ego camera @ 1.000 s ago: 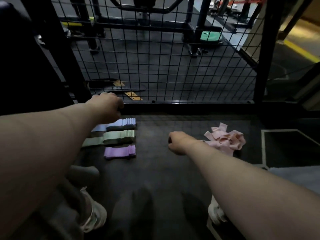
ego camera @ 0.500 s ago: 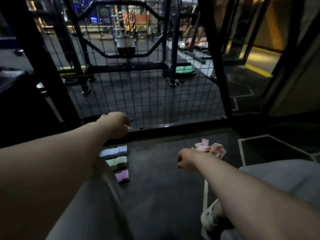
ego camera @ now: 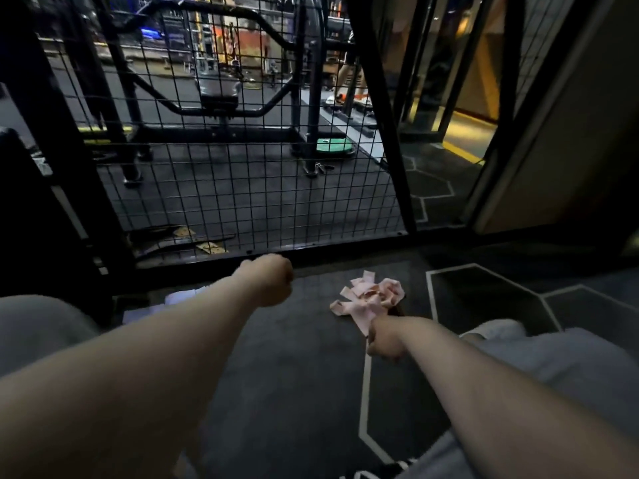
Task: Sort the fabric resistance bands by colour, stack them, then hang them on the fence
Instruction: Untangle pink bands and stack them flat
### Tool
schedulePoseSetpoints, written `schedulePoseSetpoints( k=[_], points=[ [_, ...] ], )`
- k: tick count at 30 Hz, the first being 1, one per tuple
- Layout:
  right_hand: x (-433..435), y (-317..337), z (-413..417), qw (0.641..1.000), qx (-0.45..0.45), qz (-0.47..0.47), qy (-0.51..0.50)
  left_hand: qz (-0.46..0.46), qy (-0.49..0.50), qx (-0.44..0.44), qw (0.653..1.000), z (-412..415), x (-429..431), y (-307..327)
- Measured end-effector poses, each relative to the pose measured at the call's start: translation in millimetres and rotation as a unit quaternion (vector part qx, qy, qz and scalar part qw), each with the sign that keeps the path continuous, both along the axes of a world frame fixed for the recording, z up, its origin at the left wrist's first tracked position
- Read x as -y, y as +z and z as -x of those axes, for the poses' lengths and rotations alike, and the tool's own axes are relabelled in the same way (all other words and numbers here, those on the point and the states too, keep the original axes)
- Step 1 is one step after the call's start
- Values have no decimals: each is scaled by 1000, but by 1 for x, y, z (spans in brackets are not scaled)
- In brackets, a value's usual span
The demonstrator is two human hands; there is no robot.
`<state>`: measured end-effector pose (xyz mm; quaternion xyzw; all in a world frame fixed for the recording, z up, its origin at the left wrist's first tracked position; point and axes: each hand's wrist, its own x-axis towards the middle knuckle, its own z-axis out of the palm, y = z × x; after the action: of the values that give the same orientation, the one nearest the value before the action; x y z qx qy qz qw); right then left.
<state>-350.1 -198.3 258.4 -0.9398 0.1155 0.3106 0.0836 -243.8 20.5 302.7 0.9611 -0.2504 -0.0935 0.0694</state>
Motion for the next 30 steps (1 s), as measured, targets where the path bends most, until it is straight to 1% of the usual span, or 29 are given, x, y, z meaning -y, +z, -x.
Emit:
schedulePoseSetpoints(
  k=[5, 7, 8, 10, 13, 15, 20, 24, 26, 30],
  points=[
    [-7, -47, -33, 996, -90, -4, 8, 37, 33, -86, 995, -10, 6, -67],
    [-12, -75, -48, 994, -109, -15, 25, 50, 48, -113, 991, -13, 12, -98],
    [-12, -94, -57, 993, -113, -25, 15, 62, 59, -130, 988, -18, 15, -117],
    [-14, -130, -74, 993, -116, -28, -11, 87, 85, -181, 976, -24, 22, -148],
    [-13, -175, -96, 990, -132, -8, -45, 130, 134, -256, 948, -36, 34, -187],
    [-7, -199, -118, 989, -129, -5, -70, 156, 158, -285, 933, -50, 45, -210],
    [30, -243, -179, 984, -110, 10, -137, 181, 177, -327, 910, -91, 63, -262],
    [65, -284, -223, 985, -102, 47, -130, 172, 199, -356, 897, -124, 67, -295],
    [80, -307, -243, 984, -112, 65, -122, 167, 208, -372, 889, -138, 73, -311],
    [83, -317, -265, 980, -138, 79, -115, 172, 206, -392, 880, -157, 93, -331]
  ],
)
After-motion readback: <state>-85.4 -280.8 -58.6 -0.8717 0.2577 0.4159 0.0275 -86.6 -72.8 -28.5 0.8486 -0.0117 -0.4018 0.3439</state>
